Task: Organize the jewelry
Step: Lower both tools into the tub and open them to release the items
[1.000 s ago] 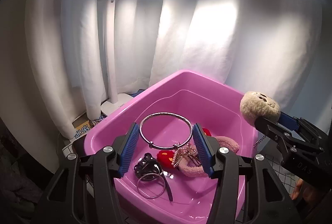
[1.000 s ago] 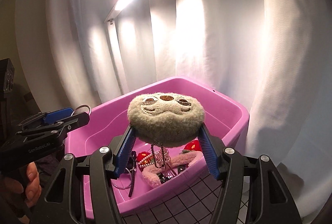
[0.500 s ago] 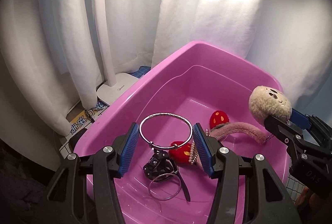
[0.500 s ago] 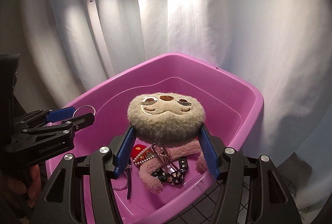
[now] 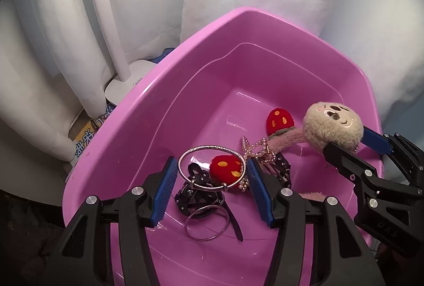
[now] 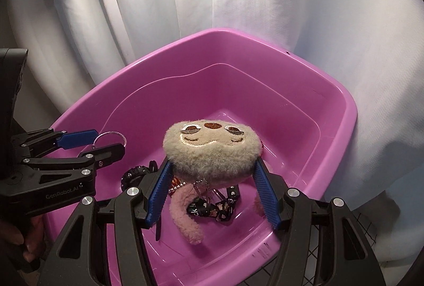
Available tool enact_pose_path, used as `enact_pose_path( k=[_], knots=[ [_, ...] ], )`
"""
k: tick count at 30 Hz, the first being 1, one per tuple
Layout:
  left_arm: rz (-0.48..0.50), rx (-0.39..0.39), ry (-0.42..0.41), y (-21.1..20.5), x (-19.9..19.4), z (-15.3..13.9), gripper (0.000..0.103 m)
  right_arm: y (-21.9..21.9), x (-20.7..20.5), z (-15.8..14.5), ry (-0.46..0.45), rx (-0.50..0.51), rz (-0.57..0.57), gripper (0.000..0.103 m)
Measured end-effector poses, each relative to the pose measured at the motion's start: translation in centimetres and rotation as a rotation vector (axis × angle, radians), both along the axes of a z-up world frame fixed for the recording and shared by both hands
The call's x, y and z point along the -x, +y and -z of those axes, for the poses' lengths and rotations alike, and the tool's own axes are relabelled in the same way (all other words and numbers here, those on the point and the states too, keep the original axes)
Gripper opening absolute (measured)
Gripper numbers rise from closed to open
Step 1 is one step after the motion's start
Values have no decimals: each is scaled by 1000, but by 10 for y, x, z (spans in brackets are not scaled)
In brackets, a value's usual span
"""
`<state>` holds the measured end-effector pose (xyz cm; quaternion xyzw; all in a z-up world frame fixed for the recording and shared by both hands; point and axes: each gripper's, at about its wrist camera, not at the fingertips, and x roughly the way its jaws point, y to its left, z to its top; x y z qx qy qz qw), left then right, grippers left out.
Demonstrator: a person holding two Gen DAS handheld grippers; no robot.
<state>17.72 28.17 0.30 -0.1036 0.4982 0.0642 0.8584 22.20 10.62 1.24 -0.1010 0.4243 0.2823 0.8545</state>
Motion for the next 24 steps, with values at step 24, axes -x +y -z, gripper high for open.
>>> enact_pose_path(
  k=[24],
  knots=[
    [-60, -50, 41, 5, 5, 3, 83, -2, 13, -9, -45, 22, 3, 66]
  ],
)
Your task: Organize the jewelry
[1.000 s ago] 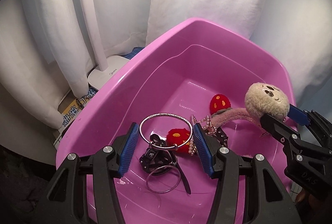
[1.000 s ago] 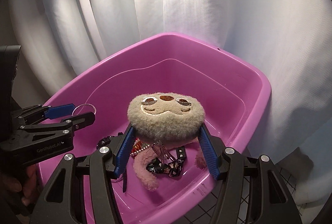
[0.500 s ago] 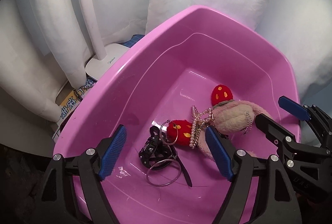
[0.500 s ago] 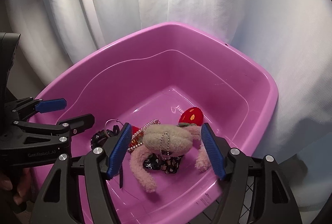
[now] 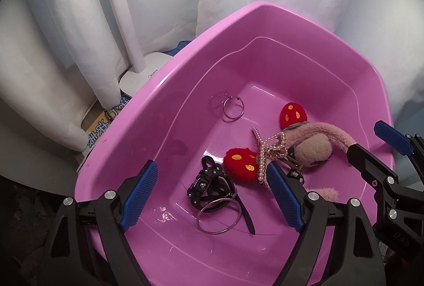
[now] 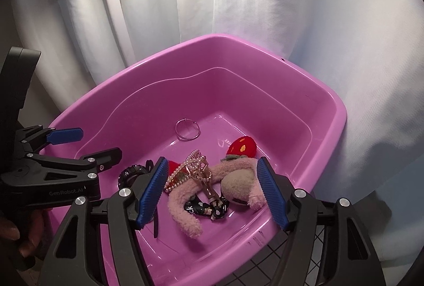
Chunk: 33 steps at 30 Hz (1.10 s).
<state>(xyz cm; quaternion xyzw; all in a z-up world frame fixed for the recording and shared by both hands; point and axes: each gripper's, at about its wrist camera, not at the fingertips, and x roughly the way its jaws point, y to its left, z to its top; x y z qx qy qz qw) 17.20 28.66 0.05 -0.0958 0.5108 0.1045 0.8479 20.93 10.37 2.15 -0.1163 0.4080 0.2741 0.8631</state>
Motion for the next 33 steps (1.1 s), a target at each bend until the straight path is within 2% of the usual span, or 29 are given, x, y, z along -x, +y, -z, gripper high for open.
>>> enact_pose_path(
  k=[16, 33],
  knots=[
    [16, -27, 0, -6, 1, -4, 83, -3, 5, -1, -24, 18, -2, 66],
    [16, -19, 3, -6, 3, -5, 83, -4, 5, -1, -28, 16, 0, 66]
  ],
)
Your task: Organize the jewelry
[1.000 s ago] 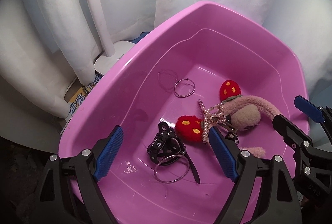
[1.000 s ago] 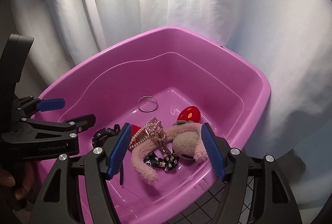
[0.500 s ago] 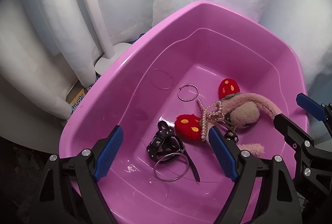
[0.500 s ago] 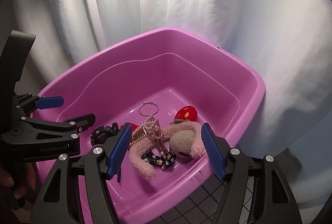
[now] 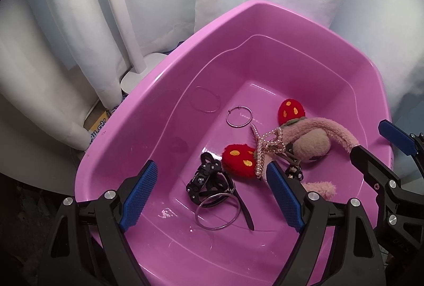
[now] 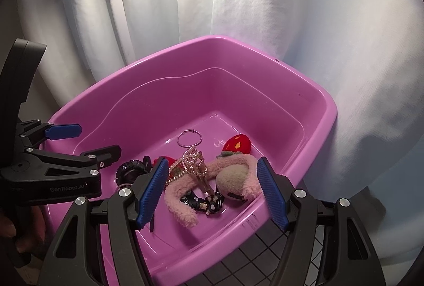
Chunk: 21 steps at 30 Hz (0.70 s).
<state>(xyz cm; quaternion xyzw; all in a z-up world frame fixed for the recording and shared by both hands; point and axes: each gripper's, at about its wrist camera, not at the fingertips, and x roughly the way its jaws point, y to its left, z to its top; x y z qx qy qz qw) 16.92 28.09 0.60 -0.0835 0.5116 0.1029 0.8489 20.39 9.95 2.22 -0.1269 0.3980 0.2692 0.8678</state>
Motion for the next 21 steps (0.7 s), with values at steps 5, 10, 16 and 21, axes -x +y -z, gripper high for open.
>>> enact_pose_path(
  k=[5, 10, 16, 21],
  knots=[
    [4, 2, -1, -1, 0, -1, 83, 0, 0, 0, 0, -1, 1, 66],
    [7, 5, 1, -1, -1, -2, 83, 0, 0, 0, -4, 0, 3, 66],
    [5, 4, 3, -1, -2, -2, 83, 0, 0, -1, -4, 0, 3, 66],
    [3, 7, -7, 0, -1, -3, 83, 0, 1, -1, -4, -1, 6, 66]
  ],
)
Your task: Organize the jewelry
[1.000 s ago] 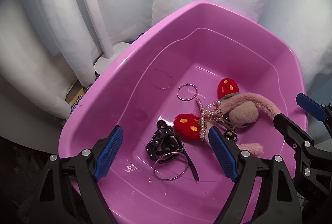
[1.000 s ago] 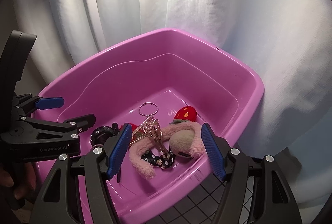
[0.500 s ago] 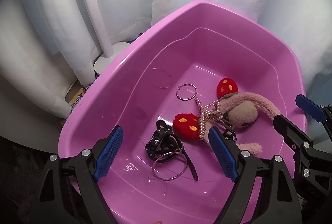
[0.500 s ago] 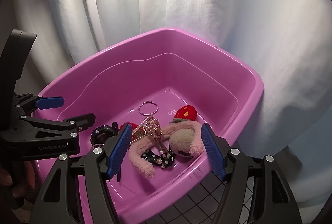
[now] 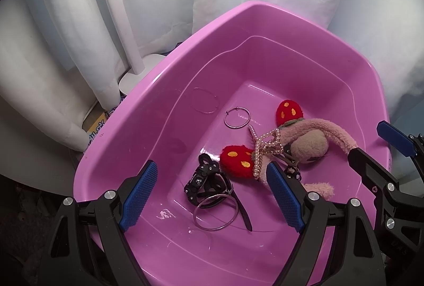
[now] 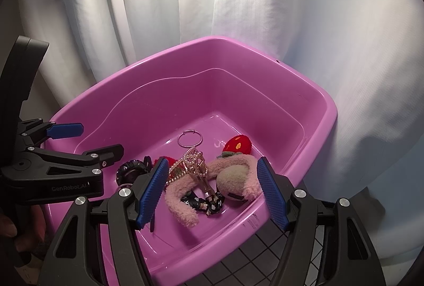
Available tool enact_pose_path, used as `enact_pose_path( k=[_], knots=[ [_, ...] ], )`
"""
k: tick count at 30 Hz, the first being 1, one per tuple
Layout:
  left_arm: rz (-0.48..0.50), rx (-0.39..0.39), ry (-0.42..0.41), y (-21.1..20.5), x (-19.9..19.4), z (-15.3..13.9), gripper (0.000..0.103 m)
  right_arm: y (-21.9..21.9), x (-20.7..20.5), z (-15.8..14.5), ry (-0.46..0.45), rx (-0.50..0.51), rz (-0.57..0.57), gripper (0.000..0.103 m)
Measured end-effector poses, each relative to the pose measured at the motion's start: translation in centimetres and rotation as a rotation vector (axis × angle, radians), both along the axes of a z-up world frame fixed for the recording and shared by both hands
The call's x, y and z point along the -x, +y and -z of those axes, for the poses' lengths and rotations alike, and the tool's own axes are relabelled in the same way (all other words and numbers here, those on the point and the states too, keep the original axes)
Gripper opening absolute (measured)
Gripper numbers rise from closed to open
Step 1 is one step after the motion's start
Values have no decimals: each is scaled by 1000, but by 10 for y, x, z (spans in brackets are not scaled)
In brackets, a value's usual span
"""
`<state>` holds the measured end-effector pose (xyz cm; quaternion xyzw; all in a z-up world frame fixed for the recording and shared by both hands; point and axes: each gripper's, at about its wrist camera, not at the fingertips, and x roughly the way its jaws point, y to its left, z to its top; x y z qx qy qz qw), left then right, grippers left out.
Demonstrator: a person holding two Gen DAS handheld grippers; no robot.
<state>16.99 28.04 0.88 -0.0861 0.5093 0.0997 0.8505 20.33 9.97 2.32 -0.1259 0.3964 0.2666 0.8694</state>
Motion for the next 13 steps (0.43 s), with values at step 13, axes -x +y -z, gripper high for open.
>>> enact_pose_path(
  k=[13],
  knots=[
    [-16, 20, 3, 4, 2, 0, 83, 1, 2, 0, 2, 0, 4, 66]
  ],
)
